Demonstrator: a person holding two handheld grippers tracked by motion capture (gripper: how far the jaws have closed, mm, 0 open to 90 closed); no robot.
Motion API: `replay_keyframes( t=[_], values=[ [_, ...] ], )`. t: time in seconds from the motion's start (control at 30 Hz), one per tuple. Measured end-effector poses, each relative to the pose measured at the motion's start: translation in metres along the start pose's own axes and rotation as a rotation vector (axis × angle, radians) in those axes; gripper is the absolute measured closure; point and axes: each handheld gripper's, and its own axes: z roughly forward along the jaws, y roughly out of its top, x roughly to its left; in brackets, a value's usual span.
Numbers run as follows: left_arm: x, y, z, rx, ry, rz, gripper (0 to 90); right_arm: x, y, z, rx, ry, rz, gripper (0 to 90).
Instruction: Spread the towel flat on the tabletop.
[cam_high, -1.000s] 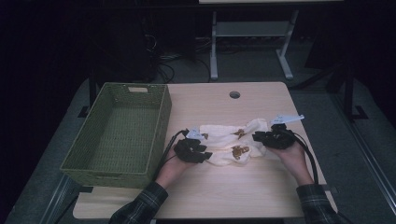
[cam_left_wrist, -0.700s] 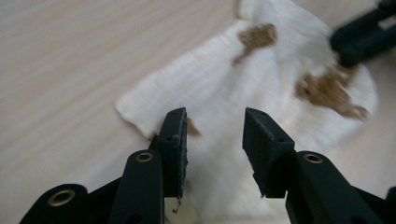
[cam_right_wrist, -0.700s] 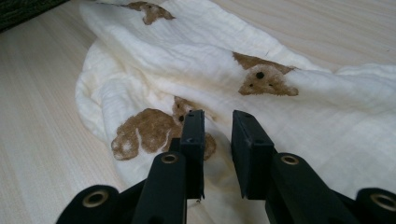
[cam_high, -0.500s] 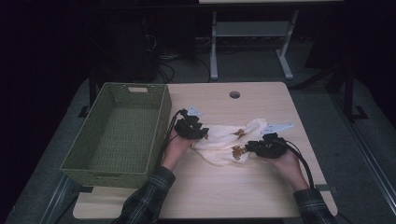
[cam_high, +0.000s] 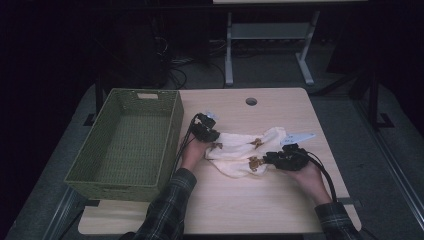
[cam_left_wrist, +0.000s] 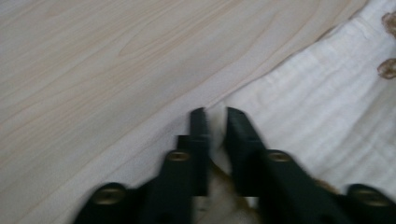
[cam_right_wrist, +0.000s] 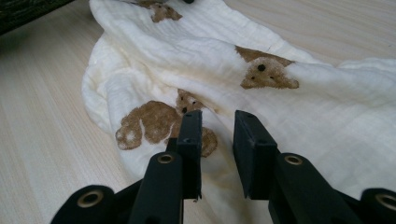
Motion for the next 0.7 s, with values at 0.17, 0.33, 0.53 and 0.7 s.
replay_keyframes(
  t=[0.17,0.33,0.53,0.7],
  values=[
    [0.002,0.008,0.003,0.009,0.043,0.007,87.0,0.0,0.0,-0.001,-0.005,0.003,0.003,72.3],
    [0.013,0.023,0.004,-0.028,0.123,-0.004,87.1,0.0,0.0,-0.002,-0.008,0.002,-0.001,72.3],
    [0.025,0.034,0.002,-0.076,0.176,-0.064,86.1,-0.003,-0.001,-0.005,-0.014,-0.002,-0.008,72.0],
    [0.017,0.03,-0.009,-0.091,0.132,-0.066,70.6,-0.002,-0.003,-0.013,-0.018,0.011,0.02,70.4]
  ],
)
